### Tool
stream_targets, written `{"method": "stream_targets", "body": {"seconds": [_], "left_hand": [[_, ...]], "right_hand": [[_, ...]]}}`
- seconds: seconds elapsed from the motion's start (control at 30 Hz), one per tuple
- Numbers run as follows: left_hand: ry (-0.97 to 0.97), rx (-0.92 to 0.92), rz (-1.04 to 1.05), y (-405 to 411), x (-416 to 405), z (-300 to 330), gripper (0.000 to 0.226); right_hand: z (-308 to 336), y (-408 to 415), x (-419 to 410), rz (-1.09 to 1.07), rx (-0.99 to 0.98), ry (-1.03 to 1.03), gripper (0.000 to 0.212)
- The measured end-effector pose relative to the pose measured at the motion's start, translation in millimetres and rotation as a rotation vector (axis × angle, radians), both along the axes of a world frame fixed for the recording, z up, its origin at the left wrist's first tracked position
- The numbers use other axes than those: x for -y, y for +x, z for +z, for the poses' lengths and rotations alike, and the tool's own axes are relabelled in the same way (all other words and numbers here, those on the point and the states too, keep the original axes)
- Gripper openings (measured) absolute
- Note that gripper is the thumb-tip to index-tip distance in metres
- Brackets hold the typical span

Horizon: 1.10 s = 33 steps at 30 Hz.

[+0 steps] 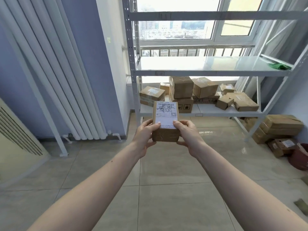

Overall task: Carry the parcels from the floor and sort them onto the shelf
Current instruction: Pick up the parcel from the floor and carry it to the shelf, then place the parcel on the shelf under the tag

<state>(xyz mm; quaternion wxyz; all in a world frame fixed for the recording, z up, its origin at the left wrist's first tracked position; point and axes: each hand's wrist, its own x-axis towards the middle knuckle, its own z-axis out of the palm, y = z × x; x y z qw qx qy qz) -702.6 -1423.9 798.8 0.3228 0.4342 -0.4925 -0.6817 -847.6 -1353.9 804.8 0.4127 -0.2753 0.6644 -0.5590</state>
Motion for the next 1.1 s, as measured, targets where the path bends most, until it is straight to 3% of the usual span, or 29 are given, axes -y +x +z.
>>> {"method": "stream_targets", "body": {"seconds": [0.2, 0.73, 0.97, 1.1], "left_hand": [[-0.015, -0.006, -0.054, -46, 112, 11, 0.041], [-0.007, -0.029, 0.013, -208, 380, 6, 0.055], [-0.043, -0.019, 0.001, -258, 486, 14, 0.031], [-0.088, 0.003, 0.012, -285, 554, 4, 0.028]], "right_hand": [[7, -41, 106, -0.040, 0.037, -0.028, 0.035], [12, -201, 375, -0.006, -0.014, -0.032, 0.048], [19, -249, 483, 0.027, -0.057, -0.024, 0.045], [21, -274, 548, 0.025, -0.072, -0.043, 0.033]]}}
